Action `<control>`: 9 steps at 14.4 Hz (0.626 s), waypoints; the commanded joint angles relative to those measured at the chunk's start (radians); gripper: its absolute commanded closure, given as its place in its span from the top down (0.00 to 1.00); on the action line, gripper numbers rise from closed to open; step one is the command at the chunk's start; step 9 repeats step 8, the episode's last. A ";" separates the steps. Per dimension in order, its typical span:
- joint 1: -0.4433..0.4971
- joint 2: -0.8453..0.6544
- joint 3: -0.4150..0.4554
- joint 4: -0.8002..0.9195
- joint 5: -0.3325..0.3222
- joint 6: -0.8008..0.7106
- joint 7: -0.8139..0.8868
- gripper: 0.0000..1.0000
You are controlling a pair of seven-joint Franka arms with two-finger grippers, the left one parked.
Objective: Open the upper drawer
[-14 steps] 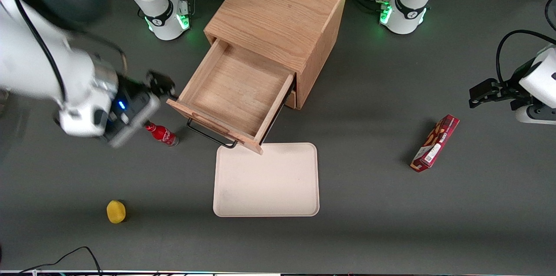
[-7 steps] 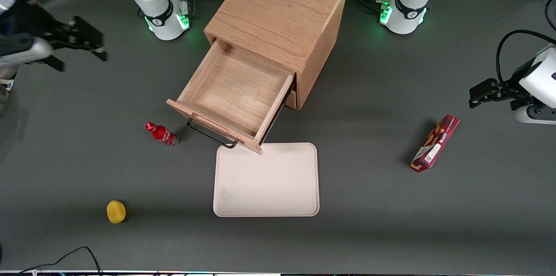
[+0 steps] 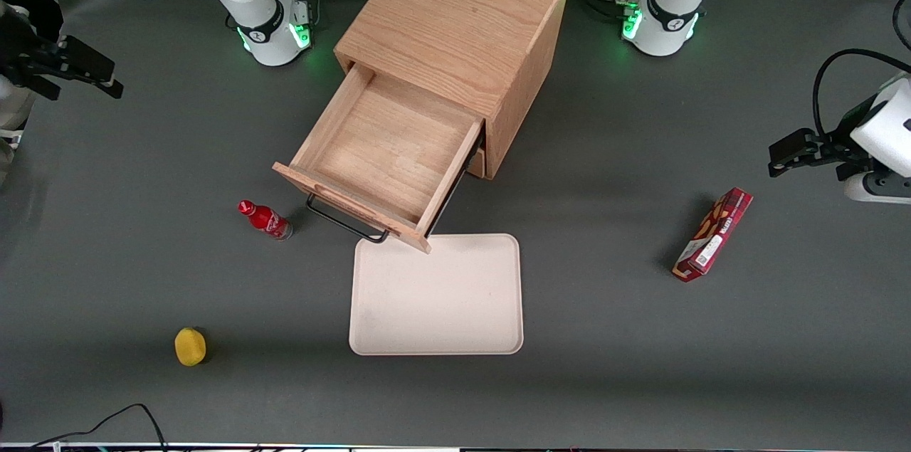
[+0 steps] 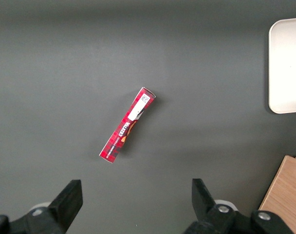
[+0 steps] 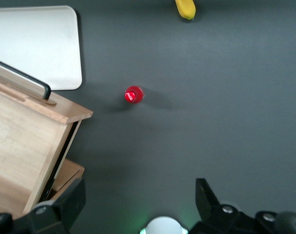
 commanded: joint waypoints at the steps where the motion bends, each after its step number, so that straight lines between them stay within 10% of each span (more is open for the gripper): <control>1: 0.019 -0.138 0.001 -0.173 -0.026 0.092 0.032 1.00; 9: 0.015 -0.022 0.000 -0.009 -0.031 0.085 0.030 1.00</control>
